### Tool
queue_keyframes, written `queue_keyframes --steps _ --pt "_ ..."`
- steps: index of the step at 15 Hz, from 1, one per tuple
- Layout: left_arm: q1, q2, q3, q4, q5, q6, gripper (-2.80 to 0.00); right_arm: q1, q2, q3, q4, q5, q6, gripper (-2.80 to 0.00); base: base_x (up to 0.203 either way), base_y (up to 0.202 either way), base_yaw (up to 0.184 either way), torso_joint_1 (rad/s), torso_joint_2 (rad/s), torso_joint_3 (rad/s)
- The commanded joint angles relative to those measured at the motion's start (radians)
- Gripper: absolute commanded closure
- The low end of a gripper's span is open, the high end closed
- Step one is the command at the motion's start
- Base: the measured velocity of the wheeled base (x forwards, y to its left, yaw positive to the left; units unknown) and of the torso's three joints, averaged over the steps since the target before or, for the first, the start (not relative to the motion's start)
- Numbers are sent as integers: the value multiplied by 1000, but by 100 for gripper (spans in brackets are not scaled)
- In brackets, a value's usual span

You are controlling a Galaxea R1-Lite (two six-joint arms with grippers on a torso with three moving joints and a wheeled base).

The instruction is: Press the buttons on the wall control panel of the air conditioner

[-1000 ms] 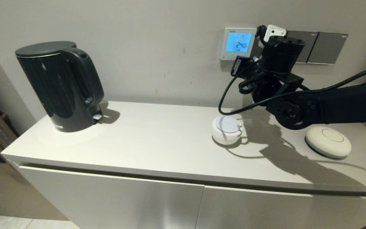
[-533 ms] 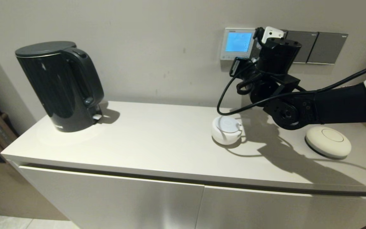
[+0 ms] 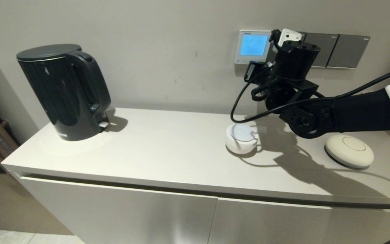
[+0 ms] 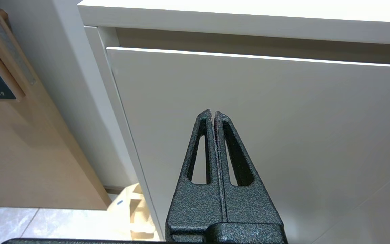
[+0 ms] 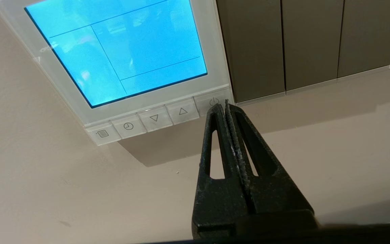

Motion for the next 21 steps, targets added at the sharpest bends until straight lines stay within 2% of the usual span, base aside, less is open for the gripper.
queue_keyframes --steps 1,9,13,16,21 --pt "0 1 0 0 1 0 0 -1 -12 13 -10 -5 0 0 0 0 0 0 0 0" --pt "0 1 0 0 0 0 0 11 -197 61 -20 -14 -28 0 0 0 0 0 0 0" --pt "0 0 0 0 1 0 0 29 -330 119 -9 -18 -72 0 0 0 0 0 0 0" --pt "0 1 0 0 0 0 0 33 -459 261 1 -79 -130 0 0 0 0 0 0 0" --pt "0 1 0 0 0 0 0 17 -664 571 -2 -95 -160 0 0 0 0 0 0 0"
